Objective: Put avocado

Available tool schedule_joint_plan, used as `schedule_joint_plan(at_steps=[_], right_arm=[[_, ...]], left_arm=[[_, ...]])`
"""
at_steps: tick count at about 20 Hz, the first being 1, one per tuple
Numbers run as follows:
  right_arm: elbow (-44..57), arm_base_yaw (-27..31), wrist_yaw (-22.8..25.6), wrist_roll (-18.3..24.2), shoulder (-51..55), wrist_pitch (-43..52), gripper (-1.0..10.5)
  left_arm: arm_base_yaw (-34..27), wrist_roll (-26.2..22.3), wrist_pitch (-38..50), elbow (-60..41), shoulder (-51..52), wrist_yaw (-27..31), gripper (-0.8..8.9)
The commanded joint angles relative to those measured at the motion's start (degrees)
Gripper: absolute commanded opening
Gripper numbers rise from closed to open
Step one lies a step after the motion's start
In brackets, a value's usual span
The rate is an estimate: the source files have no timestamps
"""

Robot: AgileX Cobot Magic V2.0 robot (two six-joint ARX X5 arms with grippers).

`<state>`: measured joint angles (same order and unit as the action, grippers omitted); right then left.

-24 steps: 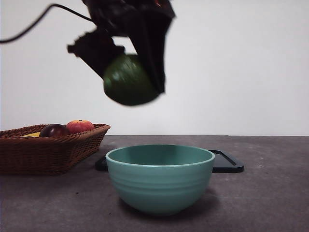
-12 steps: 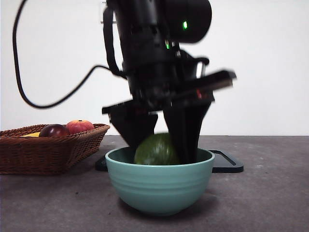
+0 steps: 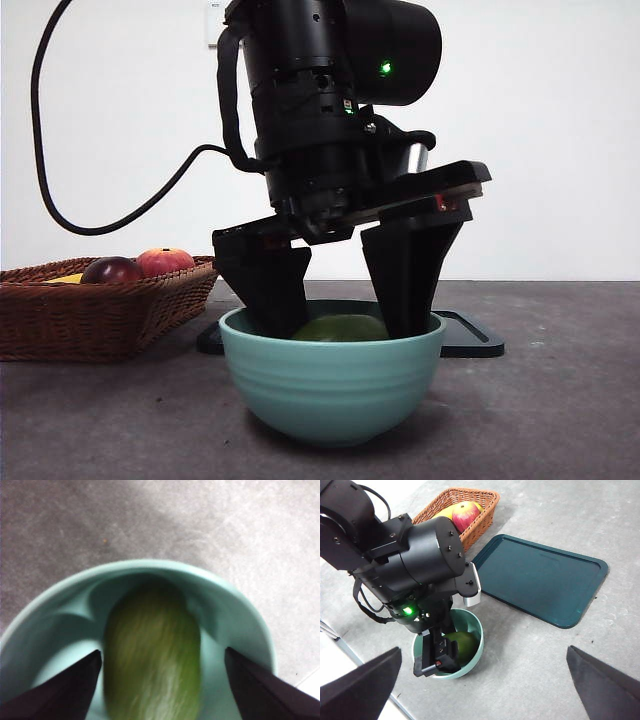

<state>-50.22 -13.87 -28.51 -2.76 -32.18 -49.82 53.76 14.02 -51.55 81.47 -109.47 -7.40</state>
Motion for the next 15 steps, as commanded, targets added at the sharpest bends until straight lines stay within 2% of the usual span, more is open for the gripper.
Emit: schedule_joint_plan(at_steps=[1,4,8,9,11,12,15], right_arm=[[-1.1,-0.3,0.0,0.6,-0.2,0.7,5.8],[-1.1,-0.3,0.0,0.6,-0.2,0.7,5.8],[-1.1,-0.3,0.0,0.6,-0.2,0.7,5.8],[-1.1,-0.3,0.0,0.6,-0.2,0.7,5.8],[-1.1,-0.3,0.0,0.7,-0.2,0.7,5.8],[-1.1,-0.3,0.0,0.6,-0.2,0.7,5.8],[-1.1,-0.3,0.0,0.6,-0.2,0.7,5.8]], left_arm=[[0.5,-1.4,-0.7,2.1,-1.3,0.2,4.14],[0.5,-2.6,-2.9,4.0,0.4,0.2,4.12],[0.5,-3.0,-4.1,4.3,7.6,0.4,4.15],[0.5,-3.0,-4.7,4.3,10.0,1.0,4.44],[0.5,-3.2,-6.1,4.3,14.9,3.1,5.87],[0.5,-3.8,-7.0,4.3,17.8,4.4,6.22],[0.5,-5.2,-11.8,4.3,24.1,6.2,6.23]])
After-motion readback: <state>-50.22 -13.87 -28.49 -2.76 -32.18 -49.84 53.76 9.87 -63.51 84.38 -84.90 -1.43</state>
